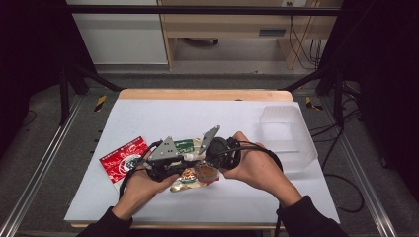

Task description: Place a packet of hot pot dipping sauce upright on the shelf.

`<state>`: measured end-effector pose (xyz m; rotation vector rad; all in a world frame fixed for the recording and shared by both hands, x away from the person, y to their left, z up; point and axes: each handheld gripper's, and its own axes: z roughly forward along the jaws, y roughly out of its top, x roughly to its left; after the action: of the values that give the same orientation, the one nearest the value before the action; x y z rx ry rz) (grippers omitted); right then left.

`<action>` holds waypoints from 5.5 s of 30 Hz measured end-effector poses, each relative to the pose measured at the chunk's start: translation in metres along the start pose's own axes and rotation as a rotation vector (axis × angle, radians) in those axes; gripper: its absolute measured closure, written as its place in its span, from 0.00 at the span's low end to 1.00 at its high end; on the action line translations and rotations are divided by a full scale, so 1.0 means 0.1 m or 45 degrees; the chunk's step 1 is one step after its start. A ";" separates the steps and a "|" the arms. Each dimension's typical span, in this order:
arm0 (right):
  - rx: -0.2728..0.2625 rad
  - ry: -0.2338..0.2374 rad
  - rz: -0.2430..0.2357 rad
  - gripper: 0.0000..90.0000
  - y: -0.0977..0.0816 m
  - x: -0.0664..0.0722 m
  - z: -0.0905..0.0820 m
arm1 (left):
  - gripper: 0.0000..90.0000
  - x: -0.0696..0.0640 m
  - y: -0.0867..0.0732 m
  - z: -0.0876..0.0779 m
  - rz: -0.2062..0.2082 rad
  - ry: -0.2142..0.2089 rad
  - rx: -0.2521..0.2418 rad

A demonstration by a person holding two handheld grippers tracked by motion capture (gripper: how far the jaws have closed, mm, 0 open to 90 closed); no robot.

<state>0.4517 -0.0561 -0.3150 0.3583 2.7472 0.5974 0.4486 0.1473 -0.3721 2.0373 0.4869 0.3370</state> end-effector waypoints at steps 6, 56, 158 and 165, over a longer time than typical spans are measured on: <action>0.019 0.024 -0.001 0.99 -0.06 -0.11 -0.04 | 0.43 0.06 -0.04 -0.01 -0.057 0.046 0.025; -0.138 -0.001 0.084 0.99 -0.82 -1.02 -0.70 | 0.12 0.52 -1.10 -0.80 -0.262 0.502 0.039; -0.135 0.007 0.437 0.90 -2.28 -1.18 -0.53 | 0.11 0.55 -1.18 -0.85 -0.260 0.571 0.062; -0.104 -0.059 0.476 0.58 -2.28 -1.13 -0.53 | 0.11 0.56 -1.18 -0.85 -0.254 0.573 0.068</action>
<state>0.4973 -0.3109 -0.3418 0.8648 2.6166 0.7770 0.4375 0.2908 -0.4320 1.9415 0.9757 0.6704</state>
